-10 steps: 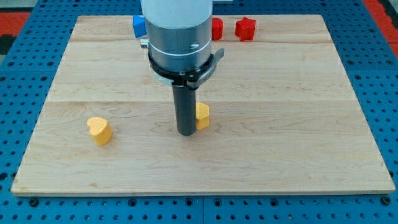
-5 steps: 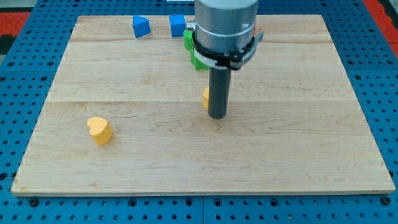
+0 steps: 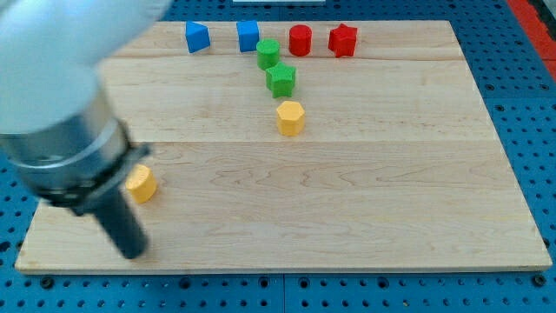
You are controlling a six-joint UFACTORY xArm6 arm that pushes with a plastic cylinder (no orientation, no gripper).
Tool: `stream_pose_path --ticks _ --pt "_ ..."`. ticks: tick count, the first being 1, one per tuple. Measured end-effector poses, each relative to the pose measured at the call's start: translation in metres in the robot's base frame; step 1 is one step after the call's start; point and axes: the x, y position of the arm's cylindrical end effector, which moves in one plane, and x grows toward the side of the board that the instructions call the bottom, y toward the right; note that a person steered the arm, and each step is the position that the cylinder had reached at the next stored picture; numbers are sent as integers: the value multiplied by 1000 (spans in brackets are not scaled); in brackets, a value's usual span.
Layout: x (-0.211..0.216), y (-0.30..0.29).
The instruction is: Place the yellow blocks below the green star
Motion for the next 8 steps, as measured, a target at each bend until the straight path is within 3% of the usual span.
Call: stream_pose_path --ticks 1,2,4,6,7,8 --pt "-29 -52" --pt "-63 -38" --pt "-110 70" --pt "-112 180" --pt "-111 177" --pt "-72 177"
